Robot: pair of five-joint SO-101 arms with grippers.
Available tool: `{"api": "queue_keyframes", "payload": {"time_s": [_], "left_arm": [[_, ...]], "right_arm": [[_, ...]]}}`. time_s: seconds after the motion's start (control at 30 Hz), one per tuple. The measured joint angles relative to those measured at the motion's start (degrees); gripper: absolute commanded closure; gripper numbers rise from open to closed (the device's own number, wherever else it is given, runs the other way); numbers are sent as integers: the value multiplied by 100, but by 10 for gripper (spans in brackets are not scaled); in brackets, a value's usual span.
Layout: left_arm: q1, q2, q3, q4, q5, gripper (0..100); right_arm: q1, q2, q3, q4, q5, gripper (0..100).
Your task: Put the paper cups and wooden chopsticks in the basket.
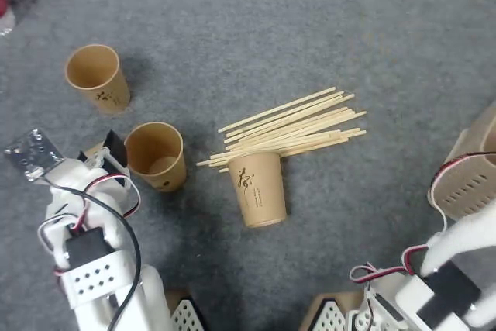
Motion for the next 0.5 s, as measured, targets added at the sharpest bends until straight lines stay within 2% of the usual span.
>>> {"api": "queue_keyframes", "payload": {"time_s": [0.13, 0.5], "left_arm": [[0, 0, 0, 0, 0, 779], [0, 0, 0, 0, 0, 779]], "right_arm": [[0, 246, 0, -176, -378, 868], [-185, 1187, 0, -378, -448, 874]]}}
